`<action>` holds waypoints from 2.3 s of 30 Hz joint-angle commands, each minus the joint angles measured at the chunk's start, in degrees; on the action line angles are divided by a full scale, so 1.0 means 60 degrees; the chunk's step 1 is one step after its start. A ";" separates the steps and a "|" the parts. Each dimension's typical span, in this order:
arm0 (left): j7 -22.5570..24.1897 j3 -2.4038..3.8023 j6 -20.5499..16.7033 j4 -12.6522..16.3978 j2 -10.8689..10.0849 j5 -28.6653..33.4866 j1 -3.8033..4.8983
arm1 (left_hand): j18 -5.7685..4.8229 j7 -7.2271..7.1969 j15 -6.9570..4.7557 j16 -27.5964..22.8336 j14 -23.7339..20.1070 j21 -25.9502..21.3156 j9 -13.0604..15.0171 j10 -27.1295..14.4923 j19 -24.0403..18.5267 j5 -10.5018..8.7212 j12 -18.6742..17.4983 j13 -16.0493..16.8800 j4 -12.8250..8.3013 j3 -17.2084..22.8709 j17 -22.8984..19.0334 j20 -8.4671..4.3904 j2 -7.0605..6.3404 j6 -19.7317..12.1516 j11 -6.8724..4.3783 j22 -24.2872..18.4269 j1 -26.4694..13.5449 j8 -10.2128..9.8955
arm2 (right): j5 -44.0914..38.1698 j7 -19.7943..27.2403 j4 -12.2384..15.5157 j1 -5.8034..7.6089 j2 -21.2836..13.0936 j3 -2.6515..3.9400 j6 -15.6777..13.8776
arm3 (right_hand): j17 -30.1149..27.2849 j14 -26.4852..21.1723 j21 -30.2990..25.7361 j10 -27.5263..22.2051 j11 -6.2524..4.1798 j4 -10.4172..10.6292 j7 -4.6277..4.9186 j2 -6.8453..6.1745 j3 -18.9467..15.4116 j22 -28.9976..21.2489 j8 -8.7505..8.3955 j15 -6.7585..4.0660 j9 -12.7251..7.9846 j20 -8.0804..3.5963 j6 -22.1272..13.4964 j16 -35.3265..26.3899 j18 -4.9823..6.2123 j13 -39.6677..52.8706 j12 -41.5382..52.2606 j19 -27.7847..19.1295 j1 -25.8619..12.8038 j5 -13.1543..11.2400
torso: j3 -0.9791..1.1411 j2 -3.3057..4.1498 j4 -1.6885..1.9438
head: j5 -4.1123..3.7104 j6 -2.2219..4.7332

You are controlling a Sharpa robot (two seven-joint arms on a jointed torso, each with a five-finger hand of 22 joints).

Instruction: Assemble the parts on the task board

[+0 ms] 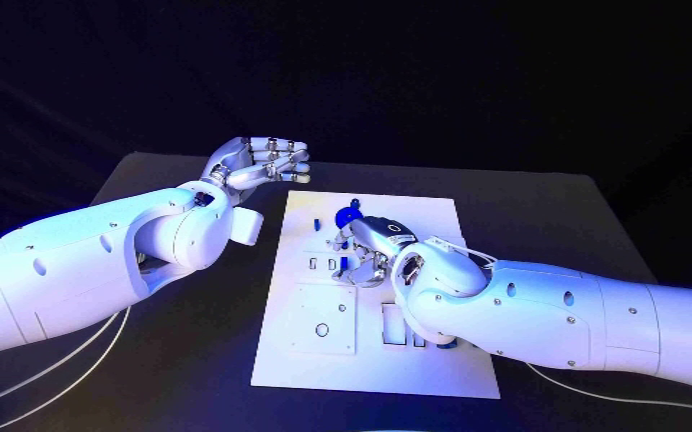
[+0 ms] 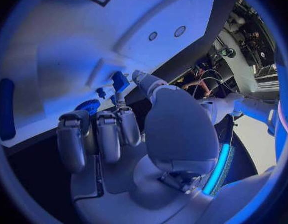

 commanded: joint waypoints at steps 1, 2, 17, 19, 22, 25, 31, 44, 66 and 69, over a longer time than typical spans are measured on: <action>0.0001 0.0006 0.0144 -0.0007 0.0013 -0.0106 0.0010 | 0.0018 0.0058 0.0005 -0.0065 -0.0039 0.0058 0.0013 -0.0052 -0.0067 -0.0061 -0.0032 -0.0006 -0.0039 -0.0011 0.0012 0.0027 0.0019 -0.0073 0.0051 0.0011 -0.0071 -0.0054 | 0.0087 0.0721 0.0106 -0.0005 -0.0091 0.0002 -0.0876 | 0.2199 0.0920 0.0042 -0.0082 0.0275 0.0599 0.0161 0.0458 -0.2357 0.2513 -0.0409 0.0166 -0.0281 0.0199 -0.0457 -0.0046 -0.0136 0.0955 -0.0088 0.0998 0.0939 -0.0129 | 0.0009 -0.0010 0.0007 | -0.0003 0.0001; -0.0018 0.0006 0.0146 -0.0015 0.0014 -0.0127 0.0010 | 0.0017 0.0058 0.0008 -0.0070 -0.0045 0.0063 0.0013 -0.0059 -0.0083 -0.0064 -0.0035 -0.0007 -0.0036 -0.0020 0.0019 0.0031 0.0009 -0.0083 0.0054 0.0015 -0.0089 -0.0059 | 0.0138 0.0837 0.0144 -0.0002 -0.0129 0.0003 -0.1006 | 0.2195 0.0918 0.0042 -0.0105 0.0231 0.0799 0.0233 0.0462 -0.2606 0.2513 -0.0457 0.0182 -0.0327 0.0232 -0.0500 -0.0047 -0.0136 0.0930 -0.0107 0.0998 0.1100 -0.0157 | 0.0008 -0.0012 0.0003 | -0.0002 0.0007; -0.1036 0.0004 0.0000 -0.0218 0.0087 -0.1185 0.0009 | 0.0133 0.0032 -0.0235 0.0703 0.0826 0.0747 0.0060 0.0515 0.0228 -0.0041 0.0398 0.0170 0.0319 -0.0423 0.0641 -0.0059 -0.0070 -0.0243 -0.0098 0.0382 -0.0691 -0.0115 | 0.1781 0.2422 0.1153 0.0469 -0.1452 0.0103 -0.1613 | 0.2196 0.0917 0.0042 -0.0132 0.0215 0.1683 0.0203 0.0645 -0.3213 0.2513 -0.0393 0.0215 -0.0491 0.0270 -0.0123 -0.0046 -0.0136 0.0885 -0.0079 0.0998 0.1953 0.0141 | 0.0020 -0.0034 -0.0029 | 0.0000 0.0112; -0.1649 0.0004 0.0203 -0.0264 0.0112 -0.1677 0.0010 | 0.0131 -0.0079 -0.0452 0.1695 0.1483 0.1367 0.0196 0.0757 0.0690 -0.0013 0.0830 0.0368 0.0443 -0.0591 0.1239 -0.0286 -0.0063 -0.0174 -0.0252 0.0719 -0.0964 0.0171 | 0.2692 0.2757 0.1298 0.0669 -0.1842 0.0119 -0.1458 | 0.2163 0.0909 0.0042 -0.0150 0.0149 0.1679 0.0128 0.0758 -0.3147 0.2513 -0.0240 0.0157 -0.0466 0.0218 0.0088 -0.0058 -0.0136 0.0865 -0.0091 0.0998 0.1872 0.0303 | 0.0026 -0.0052 -0.0047 | 0.0011 0.0124; -0.2504 0.0005 0.0576 -0.0336 0.0168 -0.2492 0.0013 | 0.0074 -0.0296 -0.0775 0.4495 0.1883 0.3007 0.0655 0.0714 0.1260 0.0068 0.2294 0.1246 0.0464 -0.0870 0.3093 -0.0684 0.0191 -0.0513 -0.0503 0.1724 -0.1778 0.1084 | 0.3897 0.3080 0.1389 0.0950 -0.2313 0.0134 -0.1156 | 0.2104 0.0895 0.0042 -0.0179 0.0053 0.1676 0.0021 0.0881 -0.3105 0.2513 0.0013 0.0069 -0.0407 0.0135 0.0346 -0.0079 -0.0136 0.0830 -0.0117 0.0998 0.1646 0.0552 | 0.0043 -0.0098 -0.0083 | 0.0035 0.0092; -0.3641 0.0007 0.1189 -0.0391 0.0235 -0.3568 0.0019 | 0.0129 -0.0516 -0.0993 0.7580 0.2390 0.4760 0.1343 0.0094 0.1109 0.0076 0.4864 0.2976 0.0450 -0.0950 0.5422 -0.0867 0.0349 -0.0934 -0.0724 0.2893 -0.2252 0.2443 | 0.4925 0.3269 0.1423 0.1250 -0.2787 0.0142 -0.0868 | 0.2045 0.0881 0.0025 -0.0203 -0.0056 0.1676 -0.0097 0.0985 -0.3124 0.2502 0.0338 -0.0025 -0.0254 0.0046 0.0601 -0.0103 -0.0131 0.0796 -0.0142 0.0989 0.1365 0.0701 | 0.0070 -0.0126 -0.0117 | 0.0072 0.0088; -0.5742 0.0010 0.2474 -0.0476 0.0479 -0.5465 0.0133 | -0.0367 -0.1011 -0.1379 1.0760 0.4254 0.7767 0.2567 -0.0120 0.2486 0.0057 0.8163 0.4991 0.0571 -0.1403 0.8930 -0.1144 0.0634 -0.0953 -0.1183 0.6577 -0.3294 0.4842 | 0.6029 0.3350 0.1265 0.1675 -0.3445 0.0150 -0.0672 | 0.2048 0.0883 0.0027 -0.0188 -0.0156 0.1675 -0.0209 0.1097 -0.3156 0.2504 0.0680 -0.0119 -0.0010 -0.0047 0.0723 -0.0106 -0.0132 0.0788 -0.0138 0.0991 0.1097 0.0871 | 0.0113 -0.0186 -0.0163 | 0.0068 0.0068; -0.7943 -0.0029 0.4699 -0.0856 0.1385 -0.7664 0.0544 | -0.0672 -0.1406 -0.1698 1.1833 0.5045 0.8869 0.3388 0.0947 0.3442 0.0013 0.9961 0.6866 0.0585 -0.1789 1.0437 -0.1423 0.1168 -0.0872 -0.1549 0.8296 -0.3928 0.6141 | 0.6796 0.3291 0.0442 0.1940 -0.3755 0.0161 -0.0617 | 0.2012 0.0876 -0.0043 -0.0226 -0.0169 0.1665 -0.0217 0.1082 -0.3182 0.2458 0.0750 -0.0139 0.0078 -0.0075 0.0618 -0.0120 -0.0112 0.0740 -0.0185 0.0953 0.1023 0.0988 | 0.0139 -0.0234 -0.0147 | 0.0125 -0.0049; -0.8326 -0.0343 0.5769 -0.1672 0.2525 -0.8296 0.0760 | -0.0636 -0.1162 -0.1534 1.1749 0.4944 0.8802 0.3230 0.0183 0.3215 0.0052 0.9338 0.5972 0.0572 -0.2018 1.0292 -0.1338 0.1350 -0.1438 -0.1345 0.8118 -0.4015 0.5592 | 0.6823 0.3185 0.0097 0.1972 -0.3621 0.0161 -0.0518 | 0.1987 0.0870 -0.0127 -0.0343 -0.0104 0.1646 -0.0133 0.1045 -0.3187 0.2405 0.0689 -0.0097 0.0154 -0.0059 0.0189 -0.0133 -0.0090 0.0619 -0.0308 0.0911 0.1071 0.0958 | 0.0135 -0.0226 -0.0152 | 0.0128 -0.0220; -0.8339 -0.0385 0.5838 -0.1772 0.2619 -0.8300 0.0763 | -0.0637 -0.1139 -0.1516 1.1760 0.4948 0.8809 0.3186 0.0177 0.3214 0.0055 0.9339 0.5970 0.0571 -0.2034 1.0309 -0.1321 0.1362 -0.1451 -0.1325 0.8129 -0.3997 0.5519 | 0.6823 0.3183 0.0084 0.1972 -0.3614 0.0161 -0.0519 | 0.1976 0.0867 -0.0150 -0.0353 -0.0098 0.1648 -0.0124 0.1047 -0.3186 0.2391 0.0682 -0.0092 0.0158 -0.0055 0.0157 -0.0137 -0.0084 0.0609 -0.0319 0.0899 0.1075 0.0961 | 0.0132 -0.0222 -0.0151 | 0.0121 -0.0229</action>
